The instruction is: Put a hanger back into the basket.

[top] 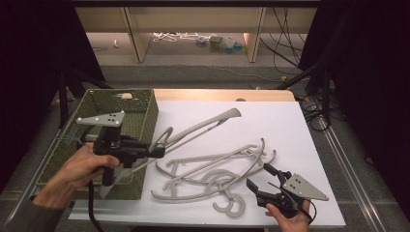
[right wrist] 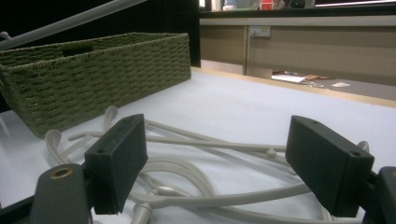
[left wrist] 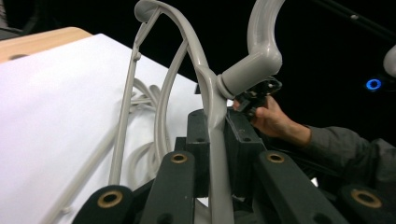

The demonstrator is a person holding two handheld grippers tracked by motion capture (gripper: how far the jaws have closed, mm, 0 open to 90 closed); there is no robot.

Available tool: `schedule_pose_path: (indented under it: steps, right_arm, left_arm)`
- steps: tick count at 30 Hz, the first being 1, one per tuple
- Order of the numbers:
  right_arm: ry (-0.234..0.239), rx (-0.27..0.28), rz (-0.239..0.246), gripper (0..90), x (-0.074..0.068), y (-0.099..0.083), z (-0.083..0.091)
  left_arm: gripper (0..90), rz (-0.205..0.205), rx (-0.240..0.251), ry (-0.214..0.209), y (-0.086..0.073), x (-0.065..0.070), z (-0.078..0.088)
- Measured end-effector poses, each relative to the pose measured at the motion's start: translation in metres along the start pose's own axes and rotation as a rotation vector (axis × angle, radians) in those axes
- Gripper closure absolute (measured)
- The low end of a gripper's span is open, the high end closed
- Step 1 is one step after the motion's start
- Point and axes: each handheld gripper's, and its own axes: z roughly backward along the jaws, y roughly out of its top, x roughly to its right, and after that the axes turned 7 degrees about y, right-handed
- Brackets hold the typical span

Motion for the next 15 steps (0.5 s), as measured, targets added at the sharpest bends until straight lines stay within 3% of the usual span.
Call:
schedule_pose_path:
  steps: [6,10,11,15]
  right_arm:
    - [0.003,0.004,0.003,21.3,0.001,0.000,-0.001]
    - [0.000,0.020,0.003,21.3,0.000,-0.001,-0.002]
    - [0.001,-0.002,0.002,21.3,0.001,0.000,0.000]
    - [-0.003,-0.002,0.004,21.3,0.001,0.000,-0.001]
  left_arm:
    - [80.8,-0.003,0.027,0.070,0.006,-0.010,0.026]
    - [80.7,0.012,0.040,0.134,0.006,-0.022,0.043]
    - [80.8,0.021,0.036,0.164,0.005,-0.028,0.050]
    - [80.7,0.042,0.026,0.208,0.004,-0.038,0.062]
